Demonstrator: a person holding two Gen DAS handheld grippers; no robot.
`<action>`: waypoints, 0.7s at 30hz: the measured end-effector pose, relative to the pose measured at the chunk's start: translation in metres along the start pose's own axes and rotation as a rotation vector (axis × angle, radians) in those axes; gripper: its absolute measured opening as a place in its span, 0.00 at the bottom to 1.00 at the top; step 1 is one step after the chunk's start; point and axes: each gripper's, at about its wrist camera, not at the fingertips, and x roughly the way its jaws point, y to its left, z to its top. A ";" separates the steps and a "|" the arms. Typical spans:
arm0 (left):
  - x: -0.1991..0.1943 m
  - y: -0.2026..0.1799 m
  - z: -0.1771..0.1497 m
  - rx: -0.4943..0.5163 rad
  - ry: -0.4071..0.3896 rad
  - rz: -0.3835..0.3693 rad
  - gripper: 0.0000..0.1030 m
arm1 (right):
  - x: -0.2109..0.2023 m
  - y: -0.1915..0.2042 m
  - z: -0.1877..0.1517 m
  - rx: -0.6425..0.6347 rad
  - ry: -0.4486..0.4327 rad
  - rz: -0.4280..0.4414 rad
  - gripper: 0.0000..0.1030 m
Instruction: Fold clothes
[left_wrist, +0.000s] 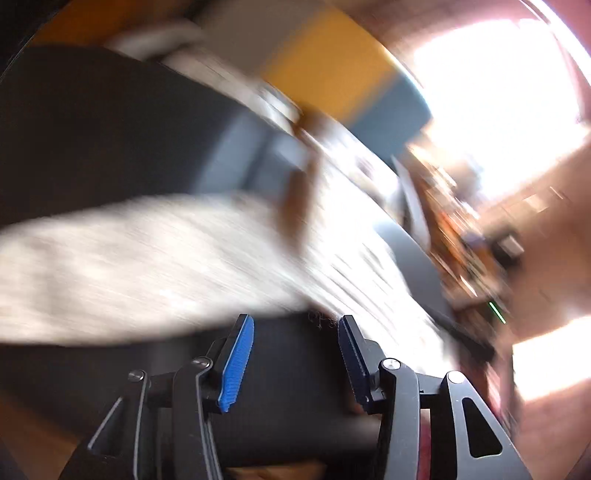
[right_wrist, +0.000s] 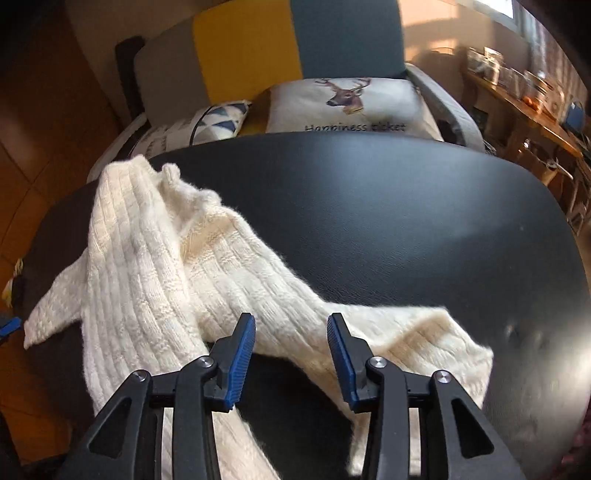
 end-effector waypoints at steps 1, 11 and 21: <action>0.021 -0.015 -0.007 0.006 0.059 -0.036 0.47 | 0.010 0.009 0.005 -0.041 0.022 -0.017 0.40; 0.135 -0.072 -0.034 -0.110 0.327 -0.168 0.47 | 0.054 -0.002 0.003 -0.062 0.090 -0.026 0.61; 0.147 -0.066 0.005 -0.158 0.213 -0.142 0.06 | 0.053 -0.003 -0.012 -0.064 0.045 -0.013 0.64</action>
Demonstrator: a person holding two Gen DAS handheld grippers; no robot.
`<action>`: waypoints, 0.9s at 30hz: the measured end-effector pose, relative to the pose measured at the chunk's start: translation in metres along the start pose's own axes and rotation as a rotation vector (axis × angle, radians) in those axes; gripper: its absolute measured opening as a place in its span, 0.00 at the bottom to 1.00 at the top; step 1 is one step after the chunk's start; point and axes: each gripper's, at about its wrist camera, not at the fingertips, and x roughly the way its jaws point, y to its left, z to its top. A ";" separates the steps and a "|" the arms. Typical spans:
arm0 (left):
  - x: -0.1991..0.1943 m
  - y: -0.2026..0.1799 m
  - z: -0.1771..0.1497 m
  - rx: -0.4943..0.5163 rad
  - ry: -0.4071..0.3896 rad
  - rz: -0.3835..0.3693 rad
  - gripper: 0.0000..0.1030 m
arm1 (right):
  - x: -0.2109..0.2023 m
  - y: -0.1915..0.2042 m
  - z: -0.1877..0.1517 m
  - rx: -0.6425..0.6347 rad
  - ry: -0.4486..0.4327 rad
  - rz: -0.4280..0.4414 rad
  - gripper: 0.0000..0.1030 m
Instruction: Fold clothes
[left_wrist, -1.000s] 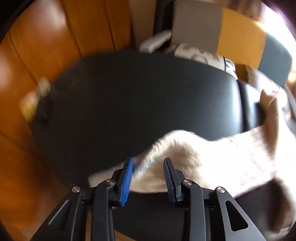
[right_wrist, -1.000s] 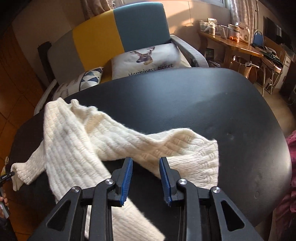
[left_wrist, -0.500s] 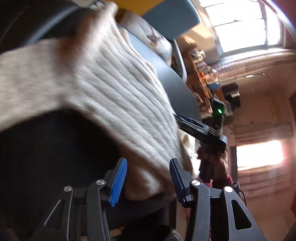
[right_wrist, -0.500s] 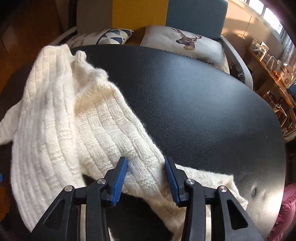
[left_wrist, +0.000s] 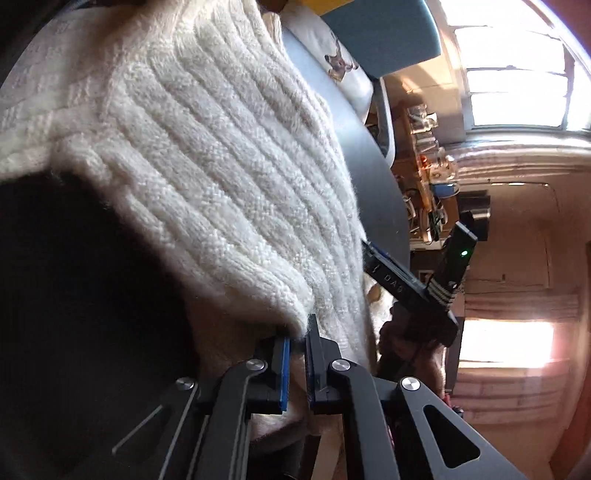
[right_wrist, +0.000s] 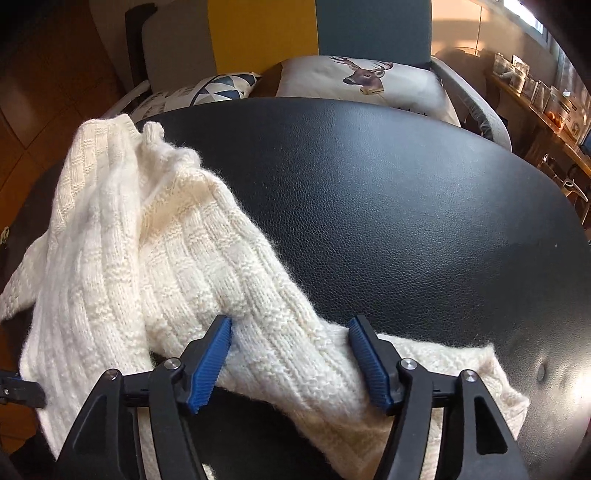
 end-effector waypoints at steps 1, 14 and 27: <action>-0.017 -0.002 0.004 0.024 -0.044 -0.004 0.06 | 0.002 0.001 0.000 0.001 0.000 -0.002 0.64; -0.138 0.088 0.034 0.114 -0.210 0.364 0.07 | -0.001 -0.021 -0.003 0.069 0.029 -0.078 0.69; -0.193 0.092 0.071 0.181 -0.398 0.378 0.16 | -0.017 0.062 0.078 -0.074 -0.042 0.009 0.71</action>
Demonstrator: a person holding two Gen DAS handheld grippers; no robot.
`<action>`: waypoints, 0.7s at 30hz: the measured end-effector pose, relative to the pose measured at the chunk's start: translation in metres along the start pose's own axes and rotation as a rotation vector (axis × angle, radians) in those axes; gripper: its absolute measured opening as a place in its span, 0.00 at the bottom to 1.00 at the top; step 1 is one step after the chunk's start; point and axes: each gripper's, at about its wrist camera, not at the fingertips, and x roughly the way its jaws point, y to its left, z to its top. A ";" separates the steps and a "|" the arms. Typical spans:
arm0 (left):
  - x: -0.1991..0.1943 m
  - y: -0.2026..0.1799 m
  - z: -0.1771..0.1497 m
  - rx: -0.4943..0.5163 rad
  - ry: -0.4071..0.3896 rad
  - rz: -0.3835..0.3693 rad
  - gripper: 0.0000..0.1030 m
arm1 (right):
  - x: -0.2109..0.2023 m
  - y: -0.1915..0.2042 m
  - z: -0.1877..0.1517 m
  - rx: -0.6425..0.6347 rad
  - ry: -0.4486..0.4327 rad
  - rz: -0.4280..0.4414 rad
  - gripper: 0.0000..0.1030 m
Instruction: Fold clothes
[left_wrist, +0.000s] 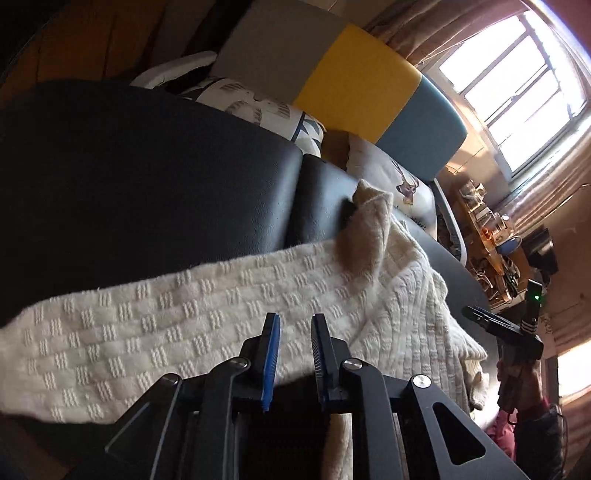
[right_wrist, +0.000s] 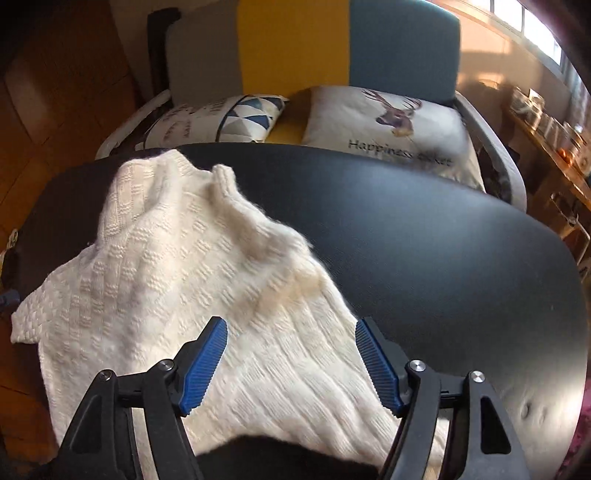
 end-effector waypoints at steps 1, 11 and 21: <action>0.005 0.001 0.004 0.012 0.001 0.005 0.16 | 0.009 0.008 0.007 -0.021 -0.001 0.001 0.71; 0.100 0.000 0.012 0.135 0.126 0.155 0.16 | 0.075 -0.010 0.005 -0.029 0.080 -0.081 0.81; 0.106 -0.015 0.048 0.193 0.112 0.137 0.16 | 0.052 -0.081 -0.010 0.163 0.084 -0.163 0.85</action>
